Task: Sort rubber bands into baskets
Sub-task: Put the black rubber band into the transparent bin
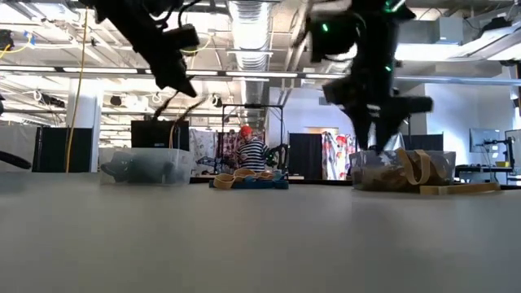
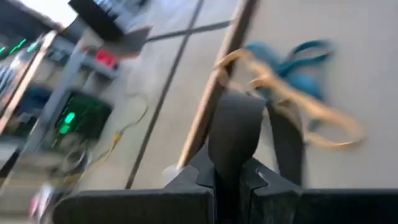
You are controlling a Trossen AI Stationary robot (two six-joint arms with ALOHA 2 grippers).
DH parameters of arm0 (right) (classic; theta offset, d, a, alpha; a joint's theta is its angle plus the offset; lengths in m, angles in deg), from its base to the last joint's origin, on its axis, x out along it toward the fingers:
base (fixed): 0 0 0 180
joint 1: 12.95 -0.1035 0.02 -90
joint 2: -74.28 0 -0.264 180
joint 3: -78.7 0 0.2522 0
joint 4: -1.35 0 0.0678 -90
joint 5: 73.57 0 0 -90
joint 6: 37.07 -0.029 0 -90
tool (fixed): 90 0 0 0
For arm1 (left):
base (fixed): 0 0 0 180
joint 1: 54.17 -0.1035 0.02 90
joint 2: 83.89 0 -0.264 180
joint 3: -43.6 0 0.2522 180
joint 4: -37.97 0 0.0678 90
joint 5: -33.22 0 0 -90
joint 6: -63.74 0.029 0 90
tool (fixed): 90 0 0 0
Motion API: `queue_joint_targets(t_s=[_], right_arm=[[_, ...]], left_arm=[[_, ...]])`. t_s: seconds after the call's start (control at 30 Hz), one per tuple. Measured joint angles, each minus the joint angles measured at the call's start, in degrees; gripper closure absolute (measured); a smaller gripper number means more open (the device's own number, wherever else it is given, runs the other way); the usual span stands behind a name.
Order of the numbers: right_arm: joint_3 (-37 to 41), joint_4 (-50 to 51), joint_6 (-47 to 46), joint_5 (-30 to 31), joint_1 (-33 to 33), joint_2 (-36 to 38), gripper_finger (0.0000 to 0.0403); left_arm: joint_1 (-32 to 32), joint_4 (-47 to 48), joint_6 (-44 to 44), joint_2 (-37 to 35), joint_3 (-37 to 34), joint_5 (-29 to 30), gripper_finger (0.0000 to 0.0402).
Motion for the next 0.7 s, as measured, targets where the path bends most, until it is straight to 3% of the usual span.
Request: queue_joint_targets(t_s=[0.27,0.57,0.7], right_arm=[[11.71,1.44,-12.41,-4.45,-1.05,5.1,0.0175],[20.75,1.29,-24.65,-6.02,-3.4,20.22,0.0176],[24.69,0.88,-29.02,-6.0,-3.32,26.03,0.0176]], left_arm=[[-11.71,1.91,-0.11,0.84,-0.59,-1.55,0.0401],[-21.08,3.59,-1.82,5.55,-0.64,-9.36,0.0401],[-23.45,5.69,-2.16,9.9,-0.64,-9.61,0.0401]])
